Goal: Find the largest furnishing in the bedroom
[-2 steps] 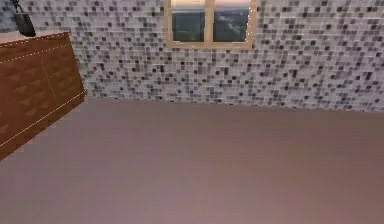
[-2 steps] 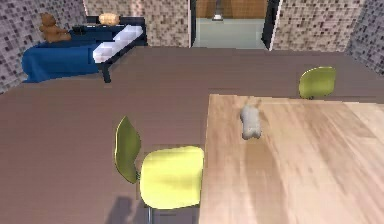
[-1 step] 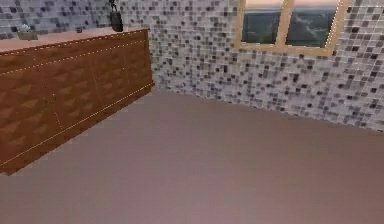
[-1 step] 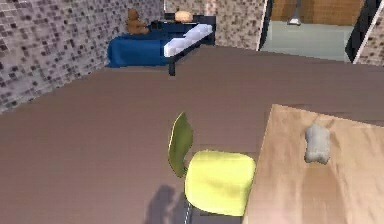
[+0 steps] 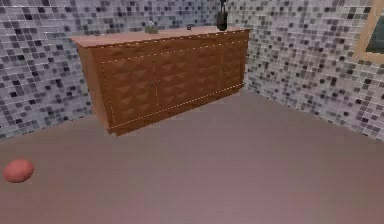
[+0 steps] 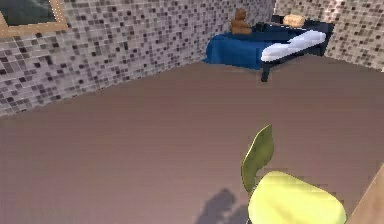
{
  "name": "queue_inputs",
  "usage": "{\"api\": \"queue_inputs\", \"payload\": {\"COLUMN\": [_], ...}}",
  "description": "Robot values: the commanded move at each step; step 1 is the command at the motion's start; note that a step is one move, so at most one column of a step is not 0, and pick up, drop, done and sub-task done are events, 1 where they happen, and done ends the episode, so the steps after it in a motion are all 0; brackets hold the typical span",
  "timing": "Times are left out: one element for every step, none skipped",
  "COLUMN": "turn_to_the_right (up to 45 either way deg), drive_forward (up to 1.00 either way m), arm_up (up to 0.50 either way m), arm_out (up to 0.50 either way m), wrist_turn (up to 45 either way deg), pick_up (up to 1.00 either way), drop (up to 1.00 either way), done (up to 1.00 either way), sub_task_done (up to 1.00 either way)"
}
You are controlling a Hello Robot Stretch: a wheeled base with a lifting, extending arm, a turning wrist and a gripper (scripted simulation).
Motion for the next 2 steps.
{"api": "queue_inputs", "payload": {"turn_to_the_right": [0.0, -45.0], "drive_forward": [0.20, 0.00], "arm_up": [0.00, 0.00], "arm_out": [0.00, 0.00], "wrist_turn": [0.0, 0.0], "pick_up": [0.00, 0.00], "drop": [0.00, 0.00], "done": [0.00, 0.00], "sub_task_done": [0.00, 0.00]}}
